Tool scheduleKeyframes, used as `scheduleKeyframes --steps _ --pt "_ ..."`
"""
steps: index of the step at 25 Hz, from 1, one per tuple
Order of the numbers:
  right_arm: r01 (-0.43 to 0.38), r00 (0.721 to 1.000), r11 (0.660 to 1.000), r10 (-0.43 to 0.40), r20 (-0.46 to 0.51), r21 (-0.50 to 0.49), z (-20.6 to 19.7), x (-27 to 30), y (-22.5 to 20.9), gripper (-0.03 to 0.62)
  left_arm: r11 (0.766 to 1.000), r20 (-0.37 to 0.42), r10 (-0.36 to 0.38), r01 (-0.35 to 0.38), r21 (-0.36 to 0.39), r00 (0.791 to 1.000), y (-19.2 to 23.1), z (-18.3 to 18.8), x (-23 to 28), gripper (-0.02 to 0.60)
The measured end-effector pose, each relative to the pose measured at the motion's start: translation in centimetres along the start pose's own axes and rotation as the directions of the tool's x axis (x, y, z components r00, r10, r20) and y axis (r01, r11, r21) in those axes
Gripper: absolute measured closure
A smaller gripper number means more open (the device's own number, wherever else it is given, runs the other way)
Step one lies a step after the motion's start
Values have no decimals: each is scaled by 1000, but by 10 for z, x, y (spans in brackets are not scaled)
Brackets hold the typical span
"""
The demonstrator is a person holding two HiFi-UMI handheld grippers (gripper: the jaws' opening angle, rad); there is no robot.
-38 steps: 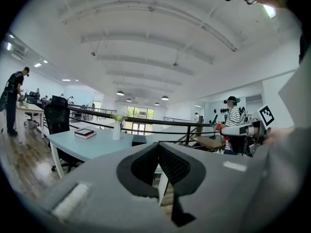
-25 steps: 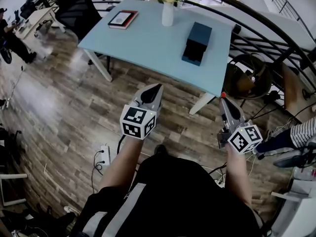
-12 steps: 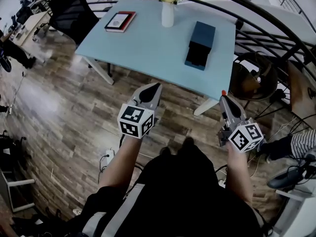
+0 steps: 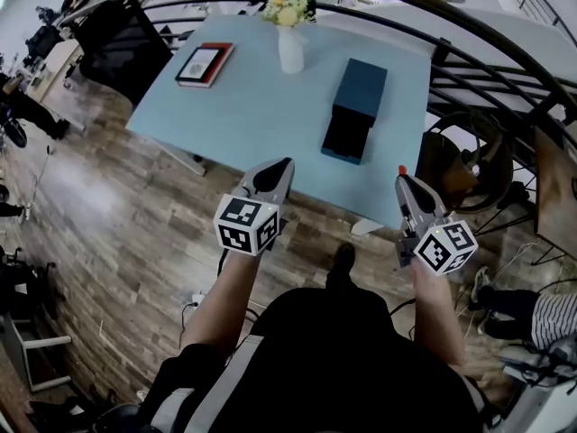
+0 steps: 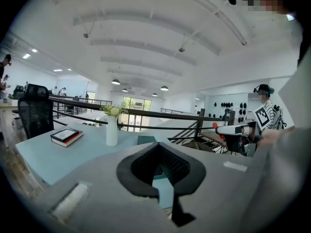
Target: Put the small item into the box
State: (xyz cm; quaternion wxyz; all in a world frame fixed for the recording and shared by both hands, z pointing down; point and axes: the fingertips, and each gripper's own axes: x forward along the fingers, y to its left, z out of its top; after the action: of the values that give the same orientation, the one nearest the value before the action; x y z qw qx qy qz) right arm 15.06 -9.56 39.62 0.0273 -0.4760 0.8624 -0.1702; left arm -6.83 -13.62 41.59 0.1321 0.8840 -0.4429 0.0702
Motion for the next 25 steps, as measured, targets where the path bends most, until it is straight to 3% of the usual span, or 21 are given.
scheduleKeyframes --steps 7,11,18,25 --pt "-71 997 997 71 -1 7 28 49 -62 582 999 -6 37 -37 13 999 7 27 77 575" --pt "-102 994 995 103 -36 15 24 68 -81 582 998 5 58 -58 -9 998 13 35 99 575" --pt "-127 989 992 128 -72 18 18 106 -79 582 997 21 77 -77 -25 997 42 38 110 575" --pt "-89 990 996 89 -107 5 14 149 -65 582 998 27 50 -49 -41 998 88 43 113 575"
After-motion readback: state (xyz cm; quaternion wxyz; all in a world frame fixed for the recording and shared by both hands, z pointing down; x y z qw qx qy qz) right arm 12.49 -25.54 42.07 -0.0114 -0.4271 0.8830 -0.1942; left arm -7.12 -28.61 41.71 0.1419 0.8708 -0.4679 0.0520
